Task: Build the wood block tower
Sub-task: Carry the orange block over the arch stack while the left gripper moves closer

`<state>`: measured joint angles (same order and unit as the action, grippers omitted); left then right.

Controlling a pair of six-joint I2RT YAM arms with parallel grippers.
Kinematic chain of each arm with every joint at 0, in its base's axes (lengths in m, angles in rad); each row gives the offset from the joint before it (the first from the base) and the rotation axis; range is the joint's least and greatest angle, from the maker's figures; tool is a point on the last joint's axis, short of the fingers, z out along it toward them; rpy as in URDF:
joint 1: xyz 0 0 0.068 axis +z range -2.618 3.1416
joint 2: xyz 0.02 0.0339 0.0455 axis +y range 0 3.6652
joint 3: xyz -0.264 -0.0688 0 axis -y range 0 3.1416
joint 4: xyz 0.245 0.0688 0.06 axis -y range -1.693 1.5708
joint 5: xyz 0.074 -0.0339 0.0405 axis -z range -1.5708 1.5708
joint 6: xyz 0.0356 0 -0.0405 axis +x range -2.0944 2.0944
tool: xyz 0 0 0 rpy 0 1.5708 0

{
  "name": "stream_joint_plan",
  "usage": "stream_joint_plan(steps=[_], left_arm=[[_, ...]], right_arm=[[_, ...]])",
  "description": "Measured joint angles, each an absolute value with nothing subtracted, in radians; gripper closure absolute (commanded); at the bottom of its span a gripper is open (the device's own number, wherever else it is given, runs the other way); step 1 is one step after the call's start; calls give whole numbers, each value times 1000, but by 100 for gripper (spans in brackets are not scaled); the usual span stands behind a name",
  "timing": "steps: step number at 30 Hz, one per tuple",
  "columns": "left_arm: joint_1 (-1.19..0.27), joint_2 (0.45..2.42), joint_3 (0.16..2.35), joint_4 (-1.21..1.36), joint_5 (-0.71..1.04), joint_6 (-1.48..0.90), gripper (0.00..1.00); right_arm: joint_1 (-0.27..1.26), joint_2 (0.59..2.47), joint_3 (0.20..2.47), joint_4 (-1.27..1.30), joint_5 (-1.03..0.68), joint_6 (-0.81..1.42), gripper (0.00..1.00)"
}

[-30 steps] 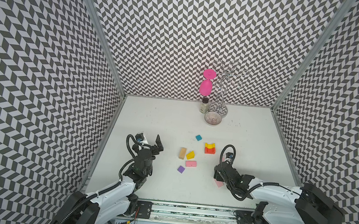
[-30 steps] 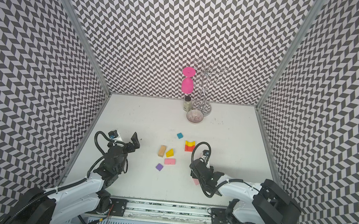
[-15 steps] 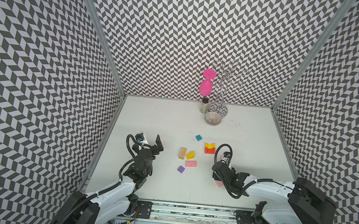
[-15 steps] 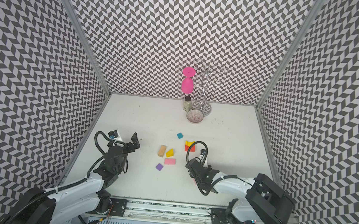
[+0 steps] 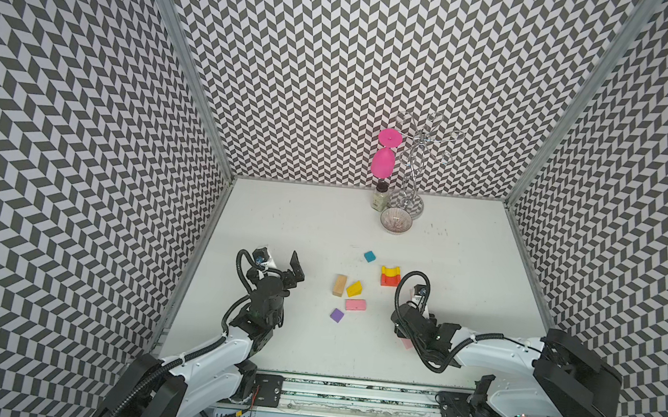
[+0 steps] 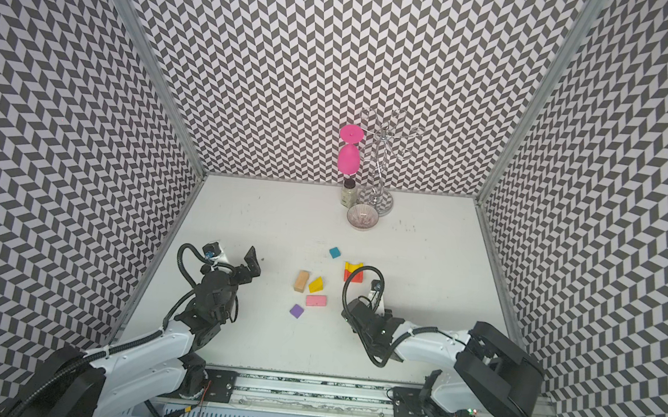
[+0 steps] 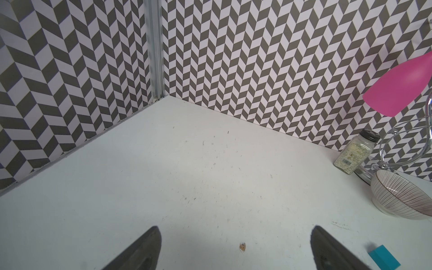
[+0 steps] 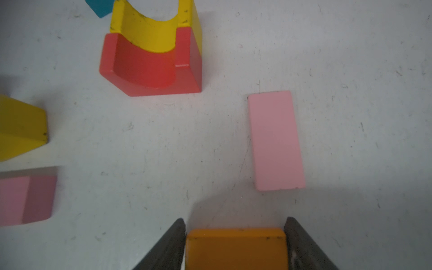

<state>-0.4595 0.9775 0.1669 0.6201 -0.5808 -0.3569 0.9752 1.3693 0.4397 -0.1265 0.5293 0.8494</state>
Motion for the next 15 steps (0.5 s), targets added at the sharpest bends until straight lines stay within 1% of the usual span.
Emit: stream_joint_plan(steps=[6, 10, 15], left_arm=[[-459, 978, 167, 617, -581, -358, 0], [-459, 978, 174, 606, -581, -360, 0], [-459, 979, 182, 604, -579, -360, 0]], right_arm=[[979, 1369, 437, -121, 538, 858, 50], [980, 1347, 426, -121, 544, 857, 52], [981, 1233, 413, -146, 562, 842, 54]])
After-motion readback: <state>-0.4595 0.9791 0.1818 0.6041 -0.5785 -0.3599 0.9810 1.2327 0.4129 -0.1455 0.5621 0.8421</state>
